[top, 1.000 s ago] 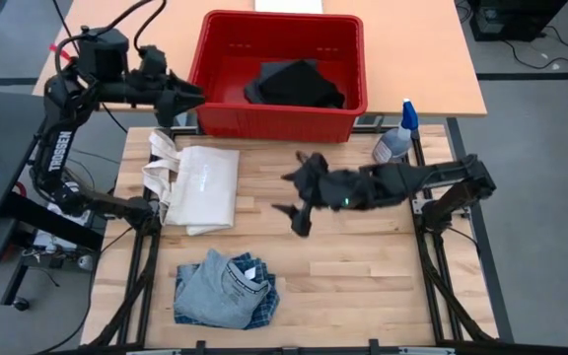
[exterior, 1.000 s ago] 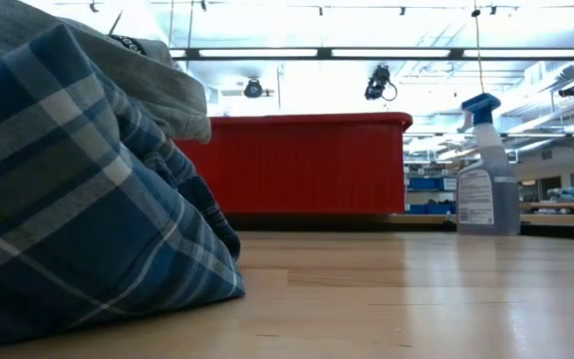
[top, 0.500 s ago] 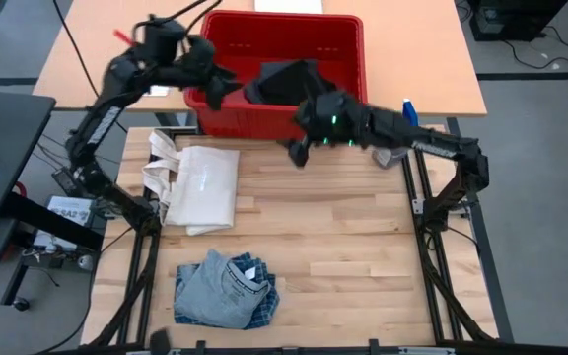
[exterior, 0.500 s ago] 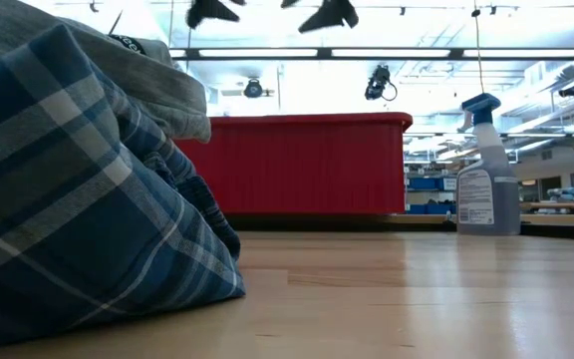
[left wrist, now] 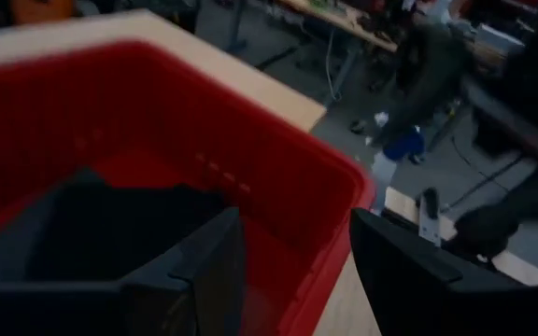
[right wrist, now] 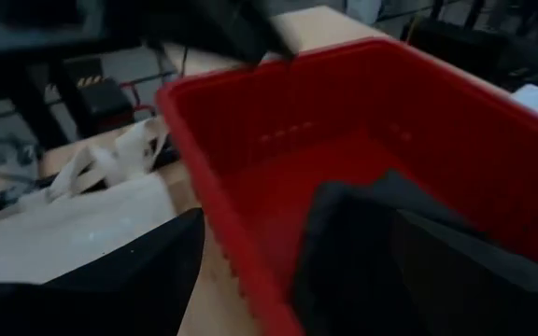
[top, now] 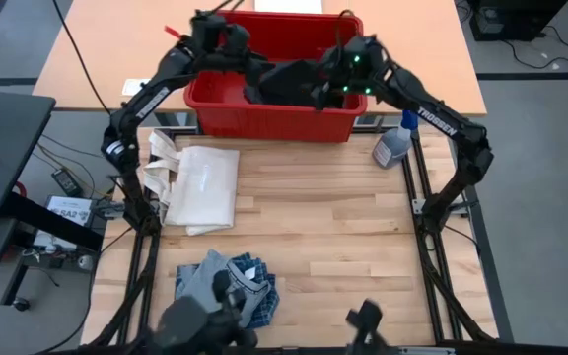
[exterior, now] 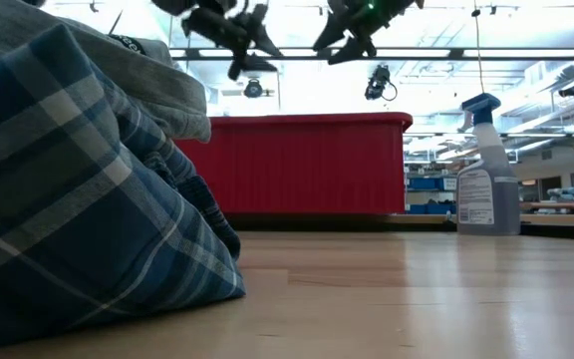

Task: Sort clothes
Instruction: Remove the black pants from the red bin

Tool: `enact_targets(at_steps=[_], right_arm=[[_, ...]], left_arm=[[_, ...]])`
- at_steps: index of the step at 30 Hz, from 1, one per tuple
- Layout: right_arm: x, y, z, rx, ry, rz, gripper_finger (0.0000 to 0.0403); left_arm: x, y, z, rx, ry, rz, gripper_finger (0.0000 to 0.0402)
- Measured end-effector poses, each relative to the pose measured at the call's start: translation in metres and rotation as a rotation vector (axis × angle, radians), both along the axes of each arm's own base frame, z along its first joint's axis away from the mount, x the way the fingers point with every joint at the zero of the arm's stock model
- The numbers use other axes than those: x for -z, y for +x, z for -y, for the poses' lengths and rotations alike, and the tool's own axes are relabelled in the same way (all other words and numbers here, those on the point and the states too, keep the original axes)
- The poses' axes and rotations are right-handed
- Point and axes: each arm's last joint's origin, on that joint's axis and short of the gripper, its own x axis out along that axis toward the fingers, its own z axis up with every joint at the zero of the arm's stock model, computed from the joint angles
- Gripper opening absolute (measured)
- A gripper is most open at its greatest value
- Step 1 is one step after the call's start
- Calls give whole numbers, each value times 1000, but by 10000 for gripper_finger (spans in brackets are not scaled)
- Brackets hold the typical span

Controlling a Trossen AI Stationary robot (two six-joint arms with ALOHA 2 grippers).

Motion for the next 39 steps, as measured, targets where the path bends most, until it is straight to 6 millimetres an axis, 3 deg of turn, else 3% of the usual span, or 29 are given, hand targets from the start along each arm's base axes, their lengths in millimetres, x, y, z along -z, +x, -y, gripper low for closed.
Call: enact_targets(at_steps=[4, 9, 13, 19, 24, 28, 32, 35, 39], right_arm=[[4, -8, 26, 44, -6, 31, 347], [18, -4, 55, 68, 39, 98, 347], [30, 3, 71, 90, 60, 135, 347], [23, 9, 82, 96, -25, 271, 347], [36, 16, 95, 103, -26, 281, 347], [63, 24, 111, 117, 11, 230, 347], [87, 28, 126, 153, 59, 198, 347], [96, 28, 132, 161, 121, 215, 347], [98, 27, 134, 155, 144, 223, 347]], left_arm=[[18, 10, -13, 8, -35, -25, 208], [25, 10, -27, -11, -16, -13, 208], [24, 0, -39, -54, -6, 16, 208], [18, -26, -59, -133, -13, 75, 208], [25, -30, -74, -152, 6, 95, 208], [53, -17, -90, -130, -42, 69, 208], [99, -1, -111, -76, -187, 51, 208], [133, 8, -127, -100, -309, 65, 208], [159, 14, -142, -126, -341, 91, 200]])
